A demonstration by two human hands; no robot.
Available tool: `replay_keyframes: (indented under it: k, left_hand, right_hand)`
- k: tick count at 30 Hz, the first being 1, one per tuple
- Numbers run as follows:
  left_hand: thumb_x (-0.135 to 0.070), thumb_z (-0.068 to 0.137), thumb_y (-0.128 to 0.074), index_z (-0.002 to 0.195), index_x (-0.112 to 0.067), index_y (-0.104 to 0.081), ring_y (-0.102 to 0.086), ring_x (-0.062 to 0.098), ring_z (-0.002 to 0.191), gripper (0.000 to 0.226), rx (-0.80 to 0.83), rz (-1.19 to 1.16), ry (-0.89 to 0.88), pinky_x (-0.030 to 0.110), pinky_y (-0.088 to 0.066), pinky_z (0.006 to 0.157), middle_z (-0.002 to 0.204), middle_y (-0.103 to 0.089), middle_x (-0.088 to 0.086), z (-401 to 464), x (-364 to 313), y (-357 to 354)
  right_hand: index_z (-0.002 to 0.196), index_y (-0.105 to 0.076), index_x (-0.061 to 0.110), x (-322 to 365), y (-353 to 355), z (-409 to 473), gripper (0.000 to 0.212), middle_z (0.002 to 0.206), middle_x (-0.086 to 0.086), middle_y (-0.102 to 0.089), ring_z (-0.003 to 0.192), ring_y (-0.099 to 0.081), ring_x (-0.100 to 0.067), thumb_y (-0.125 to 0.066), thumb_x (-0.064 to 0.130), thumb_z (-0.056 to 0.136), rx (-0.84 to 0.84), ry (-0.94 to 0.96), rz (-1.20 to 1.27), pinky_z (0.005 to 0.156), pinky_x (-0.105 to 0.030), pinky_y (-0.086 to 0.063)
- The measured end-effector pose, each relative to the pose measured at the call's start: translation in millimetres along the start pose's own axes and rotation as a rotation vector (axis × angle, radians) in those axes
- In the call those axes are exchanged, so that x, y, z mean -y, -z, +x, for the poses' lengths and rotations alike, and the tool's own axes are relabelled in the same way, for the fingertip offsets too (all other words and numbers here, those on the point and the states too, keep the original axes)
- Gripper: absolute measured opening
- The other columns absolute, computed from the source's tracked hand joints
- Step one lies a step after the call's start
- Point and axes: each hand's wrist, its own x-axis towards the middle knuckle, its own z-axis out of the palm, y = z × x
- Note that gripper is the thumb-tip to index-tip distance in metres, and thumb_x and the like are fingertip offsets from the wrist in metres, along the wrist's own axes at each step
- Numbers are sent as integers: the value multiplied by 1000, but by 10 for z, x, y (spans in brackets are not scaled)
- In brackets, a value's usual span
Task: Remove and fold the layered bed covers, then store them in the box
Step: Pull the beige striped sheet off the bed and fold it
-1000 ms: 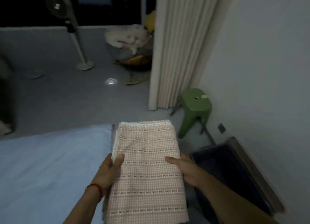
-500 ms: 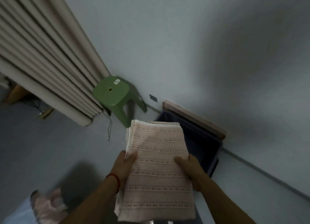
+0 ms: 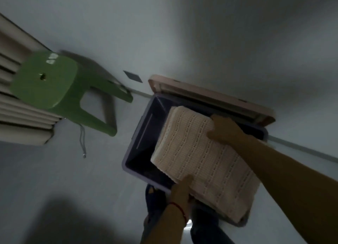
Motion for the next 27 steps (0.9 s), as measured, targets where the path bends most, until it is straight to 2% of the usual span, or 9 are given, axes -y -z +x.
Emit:
replay_keyframes:
  k: [4, 11, 14, 16, 17, 20, 22, 24, 27]
  left_hand:
    - [-21, 94, -71, 129, -11, -62, -66, 30, 106, 38, 48, -55, 40, 38, -57, 90, 119, -70, 13, 1204, 219, -162]
    - [-18, 98, -64, 143, -14, -50, -58, 32, 120, 47, -72, -31, 2, 47, -43, 111, 137, -59, 10, 2691, 498, -108]
    - [-14, 102, -54, 136, -15, -53, -57, 32, 122, 34, -151, 130, 29, 37, -46, 108, 138, -58, 13, 3185, 581, -47]
    - [-18, 104, -50, 146, -2, -44, -53, 33, 130, 45, -279, 231, 31, 34, -45, 106, 146, -51, 18, 3444, 548, -9]
    - [-17, 103, -52, 153, 1, -31, -47, 35, 136, 57, -245, 276, 34, 37, -41, 112, 154, -41, 18, 3512, 513, -34]
    - [6, 96, -54, 158, -15, 12, -31, 34, 145, 93, -187, 261, -98, 46, -24, 122, 164, -16, 12, 3492, 357, -100]
    - [5, 95, -58, 156, -20, 18, -32, 34, 144, 101, -232, 154, -121, 50, -27, 120, 164, -17, 12, 3525, 236, -92]
    - [-11, 95, -66, 157, -26, 18, -37, 37, 141, 105, -276, 50, -91, 60, -36, 113, 163, -21, 12, 3705, 125, -32]
    - [-20, 97, -66, 159, -26, -5, -46, 41, 131, 88, -276, -19, 46, 68, -52, 87, 156, -34, 13, 3941, -130, 193]
  right_hand:
    - [145, -44, 10, -377, -664, 975, 55, 135, -14, -58, 116, -58, -30, -60, 32, 98, 16, 49, -89, 98, -44, -51]
    - [153, -34, 18, -991, -1478, 2023, 62, 148, -13, -48, 130, -48, -31, -57, 38, 99, 76, 29, -148, 110, -44, -42]
    - [159, -1, 40, -1375, -1843, 2294, 77, 167, -9, -17, 150, -22, -34, -50, 42, 101, 61, 96, -216, 120, -57, -23]
    - [148, 16, 58, -1628, -2123, 2275, 79, 168, 3, 13, 154, 4, -26, -45, 43, 100, 79, 130, -265, 120, -68, -7]
    - [146, 19, 60, -1724, -2260, 2173, 81, 164, 7, 26, 152, 16, -22, -46, 44, 101, 94, 86, -295, 117, -73, 0]
    - [147, 26, 57, -1856, -2643, 1762, 94, 157, 1, 44, 147, 34, -29, -54, 54, 96, 7, -104, -367, 106, -79, 8]
    - [146, 29, 57, -1886, -2798, 1622, 102, 155, -2, 47, 146, 36, -36, -57, 62, 91, -26, -213, -319, 106, -81, 4]
    - [142, 33, 59, -1946, -2865, 1678, 108, 152, 1, 52, 144, 38, -40, -61, 64, 89, 48, -245, -217, 109, -82, -7]
    - [141, 35, 58, -2036, -2886, 1850, 112, 147, 0, 56, 140, 40, -46, -63, 66, 87, 156, -188, -190, 113, -77, -7]
